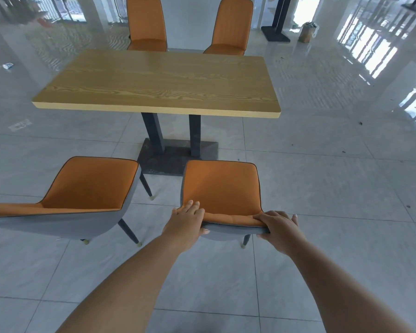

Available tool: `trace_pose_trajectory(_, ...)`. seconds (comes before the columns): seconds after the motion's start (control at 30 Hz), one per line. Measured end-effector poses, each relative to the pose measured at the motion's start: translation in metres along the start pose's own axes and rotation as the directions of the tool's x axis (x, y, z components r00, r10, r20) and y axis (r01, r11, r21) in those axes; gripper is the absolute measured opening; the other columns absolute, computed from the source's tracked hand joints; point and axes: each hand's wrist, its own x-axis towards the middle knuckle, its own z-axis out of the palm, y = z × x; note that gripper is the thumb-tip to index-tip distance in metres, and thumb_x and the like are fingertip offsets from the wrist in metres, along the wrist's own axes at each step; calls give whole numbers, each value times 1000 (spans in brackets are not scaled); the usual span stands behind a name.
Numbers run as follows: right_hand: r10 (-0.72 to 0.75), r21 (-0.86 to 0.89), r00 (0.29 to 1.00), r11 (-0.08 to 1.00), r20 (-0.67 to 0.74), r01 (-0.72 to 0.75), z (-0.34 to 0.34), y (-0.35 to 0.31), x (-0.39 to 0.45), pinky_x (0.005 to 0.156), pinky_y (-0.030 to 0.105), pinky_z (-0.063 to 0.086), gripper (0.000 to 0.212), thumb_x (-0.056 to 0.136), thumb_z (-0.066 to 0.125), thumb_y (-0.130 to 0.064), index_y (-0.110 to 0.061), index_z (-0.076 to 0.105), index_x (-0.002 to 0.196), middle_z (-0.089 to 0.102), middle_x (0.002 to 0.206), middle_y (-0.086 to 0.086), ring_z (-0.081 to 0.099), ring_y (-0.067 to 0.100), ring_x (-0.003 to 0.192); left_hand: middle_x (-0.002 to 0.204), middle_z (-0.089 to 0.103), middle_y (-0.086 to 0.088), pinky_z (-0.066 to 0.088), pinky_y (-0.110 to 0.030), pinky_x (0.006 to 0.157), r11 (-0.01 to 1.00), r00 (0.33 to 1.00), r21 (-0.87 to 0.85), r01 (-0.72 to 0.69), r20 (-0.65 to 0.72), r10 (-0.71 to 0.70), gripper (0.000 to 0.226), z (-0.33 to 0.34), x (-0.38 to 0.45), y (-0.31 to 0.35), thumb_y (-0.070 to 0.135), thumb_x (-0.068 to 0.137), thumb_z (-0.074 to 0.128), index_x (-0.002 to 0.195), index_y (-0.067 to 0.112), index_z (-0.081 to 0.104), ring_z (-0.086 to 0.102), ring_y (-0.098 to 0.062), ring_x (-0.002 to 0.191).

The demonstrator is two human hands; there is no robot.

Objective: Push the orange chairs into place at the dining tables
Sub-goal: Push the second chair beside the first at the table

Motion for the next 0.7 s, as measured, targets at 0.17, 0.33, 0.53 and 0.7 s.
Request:
trace_pose_trajectory(0.17,9,4,1000,1000,-14,-9,2,-2,-4,111,62,18,37,93,57,-39,-42,50,130,54,131,-13,38,22,130,162,10,-6,14,-53,117,1000,1000,-16,-7,20,8,58,-1,-2,-1,42,98,46,146,12,30,0,-23,149)
trace_pose_trajectory(0.33,11,-6,1000,1000,-2,-11,1,2,-9,112,61,16,40,93,57,-39,-43,47,132,52,135,-14,37,21,131,162,10,-6,14,-53,116,1000,1000,-10,-9,26,9,58,1,-7,5,42,98,45,146,12,30,0,-23,150)
trace_pose_trajectory(0.53,38,-26,999,999,30,-37,-5,-2,-12,113,61,12,54,90,58,-46,-40,38,140,47,141,-12,32,22,136,163,8,-5,13,-53,117,1000,999,-29,5,36,-4,63,-2,-10,8,44,98,46,149,13,25,-1,-23,149)
trace_pose_trajectory(0.7,44,3,999,999,31,-44,-13,3,-15,115,63,4,83,79,68,-55,-38,24,147,39,149,-8,20,24,144,163,-1,-3,10,-53,117,999,998,1,37,53,-37,91,-5,-11,10,61,91,48,154,16,2,-3,-24,149)
